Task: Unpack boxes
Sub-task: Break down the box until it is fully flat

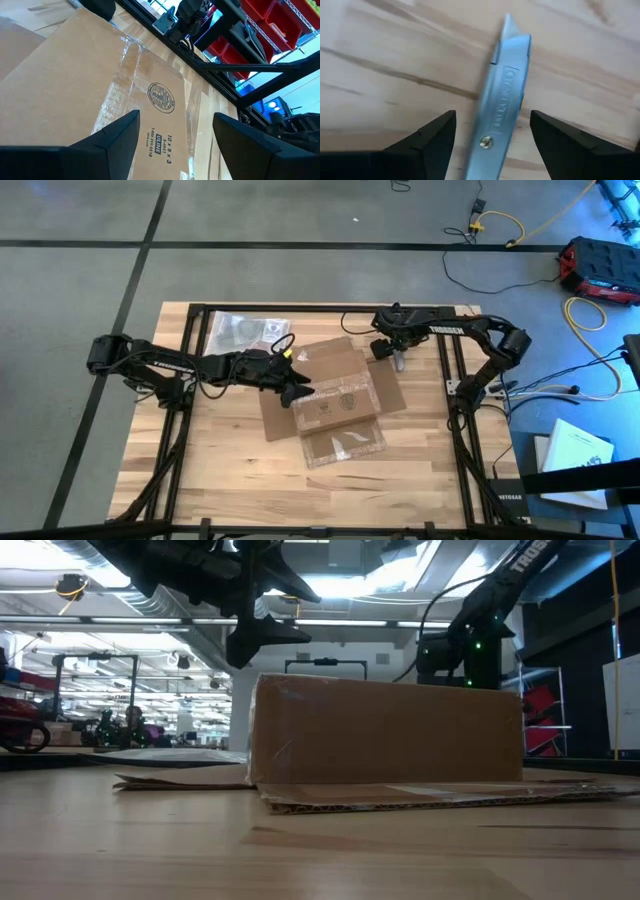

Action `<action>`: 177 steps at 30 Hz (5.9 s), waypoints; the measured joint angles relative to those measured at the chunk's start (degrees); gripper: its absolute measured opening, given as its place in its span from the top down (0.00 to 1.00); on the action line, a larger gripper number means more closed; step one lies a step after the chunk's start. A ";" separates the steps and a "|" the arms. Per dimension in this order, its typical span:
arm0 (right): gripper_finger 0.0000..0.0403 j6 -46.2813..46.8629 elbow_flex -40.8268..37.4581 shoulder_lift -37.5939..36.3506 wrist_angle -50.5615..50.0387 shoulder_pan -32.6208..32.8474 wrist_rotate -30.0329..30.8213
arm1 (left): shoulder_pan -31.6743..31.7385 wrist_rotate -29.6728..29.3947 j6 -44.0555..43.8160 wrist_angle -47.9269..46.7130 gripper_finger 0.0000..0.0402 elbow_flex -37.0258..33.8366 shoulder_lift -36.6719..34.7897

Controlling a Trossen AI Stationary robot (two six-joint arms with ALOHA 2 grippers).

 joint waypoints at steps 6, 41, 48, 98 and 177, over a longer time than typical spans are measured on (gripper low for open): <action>0.40 -1.21 -0.02 -2.68 1.70 3.42 1.39 | 0.00 -0.02 0.64 -2.29 0.41 0.00 0.00; 0.97 -23.84 2.90 -15.40 24.46 33.72 -17.61 | -9.65 -3.14 13.87 -6.55 0.41 0.30 9.27; 1.00 -19.36 9.37 -15.41 13.74 35.10 -15.25 | -10.43 -3.54 9.56 -5.27 0.41 0.29 10.99; 1.00 -13.48 13.88 -6.14 -1.68 27.56 -7.59 | -10.05 -3.12 9.41 -5.63 0.41 0.02 11.23; 0.50 -22.19 22.69 -8.66 -7.04 26.36 -31.22 | 2.08 -10.45 29.28 -5.04 0.98 2.59 2.29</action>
